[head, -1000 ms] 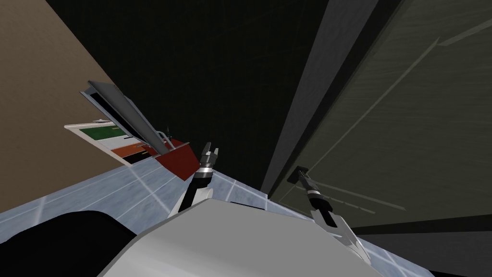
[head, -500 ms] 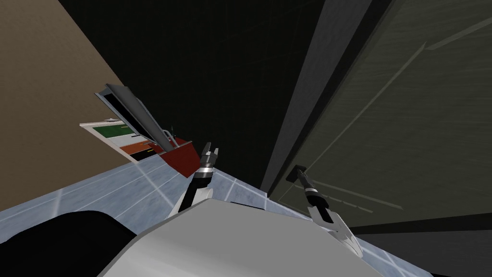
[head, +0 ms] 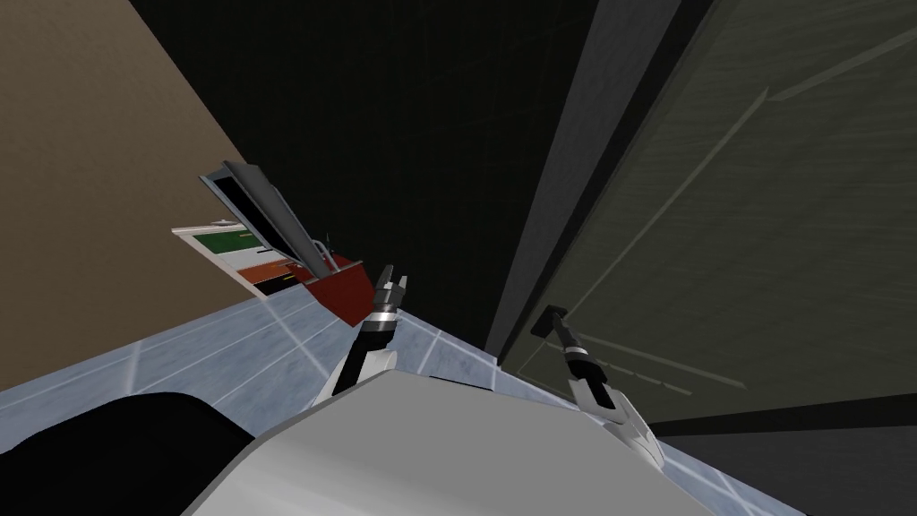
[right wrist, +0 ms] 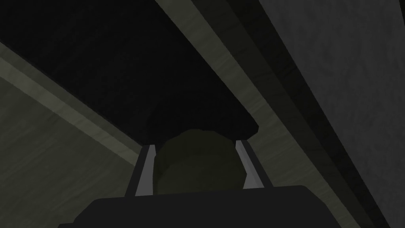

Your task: Pull the door open

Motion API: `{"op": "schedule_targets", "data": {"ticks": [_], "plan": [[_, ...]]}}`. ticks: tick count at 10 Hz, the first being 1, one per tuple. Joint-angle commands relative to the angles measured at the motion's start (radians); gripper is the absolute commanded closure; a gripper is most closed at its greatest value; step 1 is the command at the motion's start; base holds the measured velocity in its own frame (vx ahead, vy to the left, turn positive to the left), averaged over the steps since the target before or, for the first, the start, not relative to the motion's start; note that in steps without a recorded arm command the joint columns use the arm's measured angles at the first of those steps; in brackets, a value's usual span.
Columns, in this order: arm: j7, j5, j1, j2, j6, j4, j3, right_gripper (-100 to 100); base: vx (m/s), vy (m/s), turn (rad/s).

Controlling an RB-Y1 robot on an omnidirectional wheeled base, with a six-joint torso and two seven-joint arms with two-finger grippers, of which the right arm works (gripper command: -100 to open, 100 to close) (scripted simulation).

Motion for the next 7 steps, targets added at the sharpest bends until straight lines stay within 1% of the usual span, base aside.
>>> {"op": "schedule_targets", "data": {"ticks": [1,2,4,5,6,7], "plan": [[-0.05,-0.037,-0.015,0.0,0.0,0.014,0.016,100,-0.075,-0.045,0.066],[-0.066,-0.037,-0.015,0.0,0.0,0.014,0.016,100,-0.062,-0.035,0.04],[-0.128,-0.088,-0.036,-0.002,0.001,0.035,0.036,100,-0.069,-0.041,0.06],[-0.145,-0.088,-0.036,-0.002,0.001,0.035,0.036,100,-0.06,-0.04,0.038],[-0.179,-0.115,-0.048,-0.003,0.001,0.047,0.047,100,-0.055,-0.026,0.033],[-0.186,-0.115,-0.048,-0.003,0.001,0.047,0.047,100,-0.045,-0.022,0.023]]}}
